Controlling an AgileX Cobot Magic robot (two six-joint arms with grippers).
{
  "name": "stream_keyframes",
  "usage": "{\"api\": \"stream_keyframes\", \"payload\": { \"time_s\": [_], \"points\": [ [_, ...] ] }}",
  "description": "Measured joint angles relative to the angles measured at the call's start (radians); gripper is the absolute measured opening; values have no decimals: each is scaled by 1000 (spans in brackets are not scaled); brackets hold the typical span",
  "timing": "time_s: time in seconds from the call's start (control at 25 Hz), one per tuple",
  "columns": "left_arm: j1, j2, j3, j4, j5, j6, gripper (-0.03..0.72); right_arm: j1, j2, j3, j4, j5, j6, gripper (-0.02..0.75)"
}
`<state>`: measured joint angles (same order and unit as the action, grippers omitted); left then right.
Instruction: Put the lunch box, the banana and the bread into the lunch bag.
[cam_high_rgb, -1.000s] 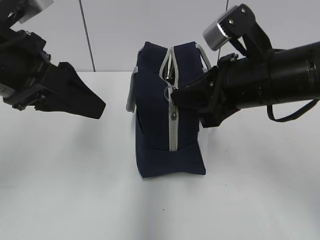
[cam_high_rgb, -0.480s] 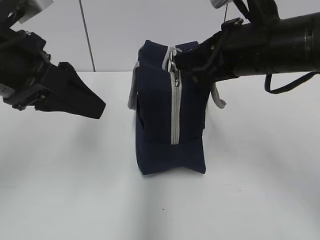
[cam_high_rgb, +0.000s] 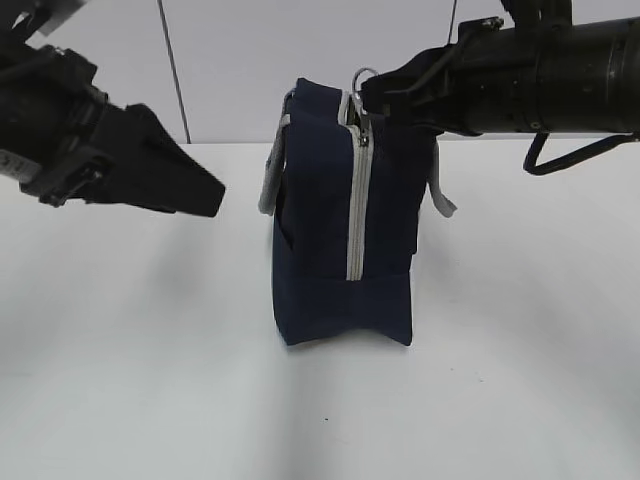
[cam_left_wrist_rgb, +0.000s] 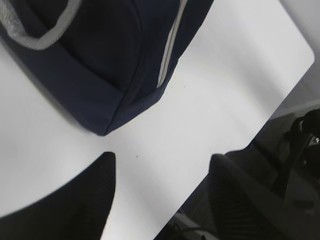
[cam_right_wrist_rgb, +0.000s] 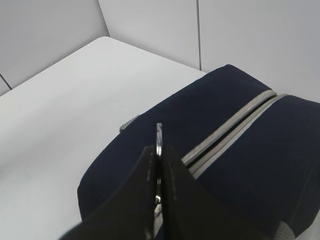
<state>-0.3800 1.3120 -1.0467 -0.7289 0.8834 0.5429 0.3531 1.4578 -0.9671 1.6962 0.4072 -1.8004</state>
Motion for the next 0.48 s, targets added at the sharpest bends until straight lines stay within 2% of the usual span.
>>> {"api": "stream_keyframes", "payload": {
  "time_s": [0.2,0.48],
  "points": [
    [0,0,0,-147,-111,85,414,0,0,0,8,-2,-2,-16],
    [0,51,0,-207,-170,164,419,0,0,0,11,-2,-2,-16]
  ]
}}
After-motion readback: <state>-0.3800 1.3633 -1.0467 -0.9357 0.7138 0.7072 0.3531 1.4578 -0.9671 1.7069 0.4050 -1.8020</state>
